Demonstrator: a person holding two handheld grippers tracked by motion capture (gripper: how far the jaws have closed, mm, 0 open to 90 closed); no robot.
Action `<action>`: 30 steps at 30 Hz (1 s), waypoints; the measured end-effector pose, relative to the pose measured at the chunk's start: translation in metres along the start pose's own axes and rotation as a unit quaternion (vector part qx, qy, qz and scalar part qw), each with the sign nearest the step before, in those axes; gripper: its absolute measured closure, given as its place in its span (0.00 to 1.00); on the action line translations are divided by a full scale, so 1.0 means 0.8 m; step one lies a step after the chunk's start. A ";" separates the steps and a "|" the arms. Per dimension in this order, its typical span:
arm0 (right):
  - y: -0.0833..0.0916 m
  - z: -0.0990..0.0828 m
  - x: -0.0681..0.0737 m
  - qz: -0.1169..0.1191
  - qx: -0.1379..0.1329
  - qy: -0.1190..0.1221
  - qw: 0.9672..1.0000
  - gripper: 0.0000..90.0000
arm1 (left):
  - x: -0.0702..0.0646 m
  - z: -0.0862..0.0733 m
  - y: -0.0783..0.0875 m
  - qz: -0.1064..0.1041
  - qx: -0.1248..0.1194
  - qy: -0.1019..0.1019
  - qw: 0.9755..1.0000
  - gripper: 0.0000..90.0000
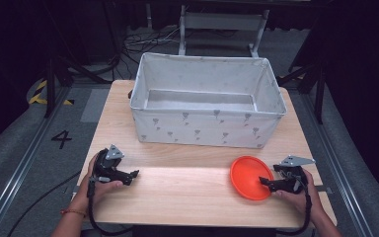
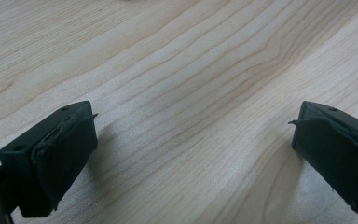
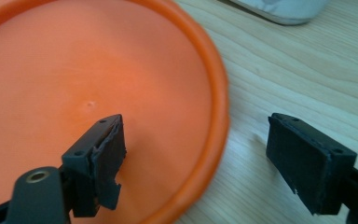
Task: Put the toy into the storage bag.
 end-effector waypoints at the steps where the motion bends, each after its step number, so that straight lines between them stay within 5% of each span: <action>1: -0.001 0.000 0.000 0.001 -0.003 0.000 1.000 0.22 | 0.000 0.000 0.000 0.000 -0.001 0.000 1.000 0.00; 5: -0.003 -0.001 0.003 -0.001 -0.010 0.001 1.000 0.22 | 0.000 0.000 0.000 0.000 0.000 0.000 1.000 0.00; 7: -0.003 -0.001 0.007 0.011 -0.015 0.012 1.000 0.37 | 0.000 0.000 0.000 0.000 0.000 0.000 1.000 0.00; 11: -0.004 0.002 0.011 0.006 -0.017 0.005 1.000 0.47 | 0.000 0.000 0.000 -0.001 0.000 0.001 1.000 0.00; 12: -0.002 0.002 0.005 0.006 -0.030 -0.017 0.999 0.60 | 0.000 0.000 0.000 0.000 0.000 0.000 1.000 0.00; 16: 0.000 0.003 -0.005 0.018 -0.039 -0.043 0.998 0.72 | 0.001 0.001 0.000 0.001 -0.001 -0.004 1.000 0.00; 23: 0.002 0.009 -0.017 0.048 -0.040 -0.059 0.996 0.83 | 0.001 0.001 -0.001 0.002 -0.001 -0.005 1.000 0.00; 30: 0.012 0.025 -0.014 0.059 -0.047 -0.038 0.996 0.90 | 0.001 0.001 -0.001 0.002 -0.001 -0.005 1.000 0.00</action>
Point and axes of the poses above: each handheld gripper's, and its own axes: y roughly backward along the jaws, z roughly out of its top, x roughly to its left, the point moved 1 cm from there along -y, roughly forward along the jaws, and after that the axes turned 8 degrees about z, right-handed, at the moved point
